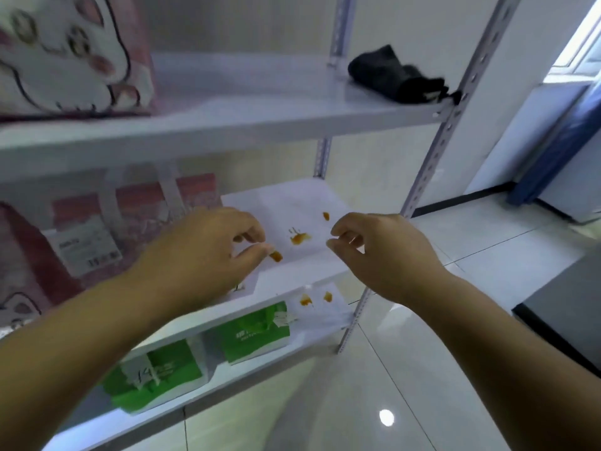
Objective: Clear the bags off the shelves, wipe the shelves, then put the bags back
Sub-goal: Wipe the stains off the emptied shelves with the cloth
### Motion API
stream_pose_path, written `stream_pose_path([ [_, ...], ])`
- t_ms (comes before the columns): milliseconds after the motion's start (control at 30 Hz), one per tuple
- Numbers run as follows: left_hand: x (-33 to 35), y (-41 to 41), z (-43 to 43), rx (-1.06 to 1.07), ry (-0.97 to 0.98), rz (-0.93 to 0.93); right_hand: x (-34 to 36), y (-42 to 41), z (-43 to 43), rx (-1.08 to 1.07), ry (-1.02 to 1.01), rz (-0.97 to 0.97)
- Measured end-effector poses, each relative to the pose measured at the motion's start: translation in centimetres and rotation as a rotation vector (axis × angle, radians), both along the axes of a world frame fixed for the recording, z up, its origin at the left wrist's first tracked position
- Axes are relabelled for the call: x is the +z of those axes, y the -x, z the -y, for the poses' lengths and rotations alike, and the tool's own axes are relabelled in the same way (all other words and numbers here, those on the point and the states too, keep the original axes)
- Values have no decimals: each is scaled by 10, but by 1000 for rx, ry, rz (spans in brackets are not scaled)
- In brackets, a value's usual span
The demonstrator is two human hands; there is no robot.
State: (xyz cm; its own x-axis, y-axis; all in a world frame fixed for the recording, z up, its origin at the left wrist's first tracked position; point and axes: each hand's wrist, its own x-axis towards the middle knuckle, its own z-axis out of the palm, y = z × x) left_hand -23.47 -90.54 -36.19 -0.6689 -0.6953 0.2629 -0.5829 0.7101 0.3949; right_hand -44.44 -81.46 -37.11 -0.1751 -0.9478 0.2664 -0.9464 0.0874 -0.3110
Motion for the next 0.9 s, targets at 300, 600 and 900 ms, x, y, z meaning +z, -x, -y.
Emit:
stream_pose_path([
  [300,142,19,-29,55,59,-145,146,24,-20,52,154,62],
  [600,161,30,2,145,6,-242,174,52,13,-20,214,160],
  [900,150,81,102,186,-123,-254,172,100,95,-224,58,33],
])
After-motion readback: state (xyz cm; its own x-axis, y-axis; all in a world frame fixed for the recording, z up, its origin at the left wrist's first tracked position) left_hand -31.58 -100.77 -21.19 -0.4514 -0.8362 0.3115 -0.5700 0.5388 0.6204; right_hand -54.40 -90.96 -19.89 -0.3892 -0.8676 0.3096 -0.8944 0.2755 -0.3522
